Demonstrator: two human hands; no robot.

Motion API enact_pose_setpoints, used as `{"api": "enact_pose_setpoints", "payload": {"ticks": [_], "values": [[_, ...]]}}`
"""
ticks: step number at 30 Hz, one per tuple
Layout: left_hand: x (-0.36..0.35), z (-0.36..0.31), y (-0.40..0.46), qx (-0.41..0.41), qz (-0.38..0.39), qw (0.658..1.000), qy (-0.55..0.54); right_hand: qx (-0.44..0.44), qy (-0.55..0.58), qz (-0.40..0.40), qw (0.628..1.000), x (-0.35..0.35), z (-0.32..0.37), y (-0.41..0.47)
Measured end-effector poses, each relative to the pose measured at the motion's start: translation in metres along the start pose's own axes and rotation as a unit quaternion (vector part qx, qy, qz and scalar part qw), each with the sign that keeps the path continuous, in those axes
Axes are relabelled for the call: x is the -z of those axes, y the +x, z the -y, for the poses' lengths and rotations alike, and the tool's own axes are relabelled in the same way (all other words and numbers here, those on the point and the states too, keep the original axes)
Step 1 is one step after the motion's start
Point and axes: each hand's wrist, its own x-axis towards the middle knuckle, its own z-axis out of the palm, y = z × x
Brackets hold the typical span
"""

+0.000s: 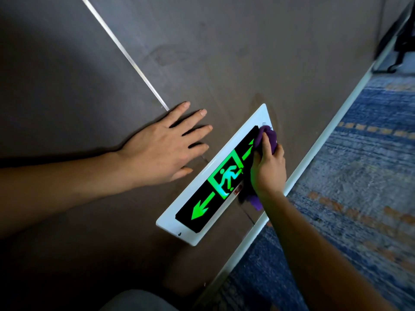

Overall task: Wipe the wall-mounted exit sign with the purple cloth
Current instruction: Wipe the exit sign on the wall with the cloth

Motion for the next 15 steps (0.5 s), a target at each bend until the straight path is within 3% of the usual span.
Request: {"api": "enact_pose_setpoints", "payload": {"ticks": [4, 9, 12, 15], "values": [[0.000, -0.001, 0.001, 0.001, -0.002, 1.000, -0.009, -0.054, -0.038, 0.055, 0.996, 0.001, -0.006, -0.020], [0.004, -0.005, 0.006, 0.031, 0.006, 0.999, -0.045, -0.074, -0.104, 0.219, 0.967, 0.012, -0.038, -0.058], [0.011, -0.022, 0.015, 0.082, -0.047, 0.977, -0.191, -0.122, -0.050, 0.198, 0.971, 0.032, -0.044, -0.078], [0.016, -0.059, 0.028, 0.079, -0.146, 0.920, -0.355, -0.140, 0.033, 0.137, 0.980, 0.058, -0.034, -0.084]]}}
